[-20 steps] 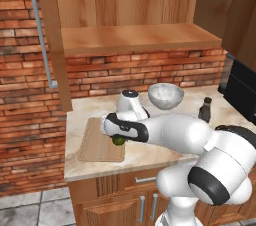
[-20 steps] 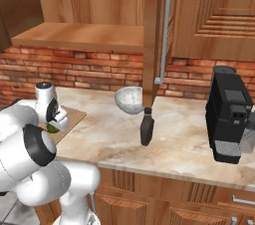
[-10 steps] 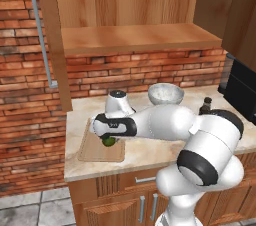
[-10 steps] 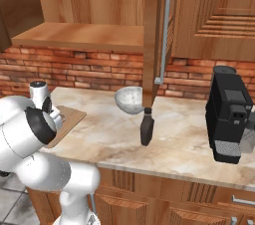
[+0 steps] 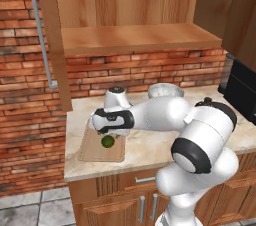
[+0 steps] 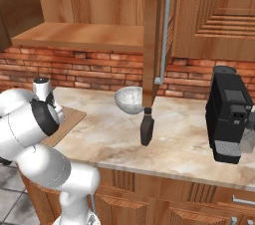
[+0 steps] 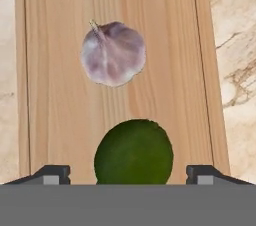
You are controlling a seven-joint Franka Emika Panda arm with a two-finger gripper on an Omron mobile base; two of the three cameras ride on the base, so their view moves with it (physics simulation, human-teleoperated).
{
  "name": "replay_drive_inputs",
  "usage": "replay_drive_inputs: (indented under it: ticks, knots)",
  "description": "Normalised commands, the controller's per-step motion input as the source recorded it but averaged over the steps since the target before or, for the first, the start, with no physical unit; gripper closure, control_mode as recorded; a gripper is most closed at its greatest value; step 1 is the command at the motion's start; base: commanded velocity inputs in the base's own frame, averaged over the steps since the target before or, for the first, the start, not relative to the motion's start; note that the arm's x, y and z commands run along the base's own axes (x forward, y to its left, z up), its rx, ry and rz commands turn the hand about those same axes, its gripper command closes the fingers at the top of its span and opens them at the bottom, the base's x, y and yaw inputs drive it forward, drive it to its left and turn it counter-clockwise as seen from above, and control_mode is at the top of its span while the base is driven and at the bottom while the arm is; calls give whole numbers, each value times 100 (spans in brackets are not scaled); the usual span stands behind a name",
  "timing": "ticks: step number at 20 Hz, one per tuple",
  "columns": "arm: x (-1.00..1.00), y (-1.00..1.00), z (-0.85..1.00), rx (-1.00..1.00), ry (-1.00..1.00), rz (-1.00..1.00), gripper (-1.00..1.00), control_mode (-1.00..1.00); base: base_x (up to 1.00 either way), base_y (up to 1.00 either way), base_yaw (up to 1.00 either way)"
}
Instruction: Open the cabinet. Place the bowl and condiment on the counter. Then place the lime and garlic on the cutting board.
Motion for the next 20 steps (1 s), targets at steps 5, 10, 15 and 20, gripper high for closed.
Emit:
replay_drive_inputs:
  ticks: [5,10,15,20]
  knots:
    - [-16,-6,42,5,0,0,-100,-100,0,0,0]
    - [-62,-65,64,14,-3,-7,-100,-100,0,0,0]
    - [-81,-79,42,8,-13,-15,-100,-100,0,0,0]
    - [-83,-62,62,1,-18,-14,-100,-100,0,0,0]
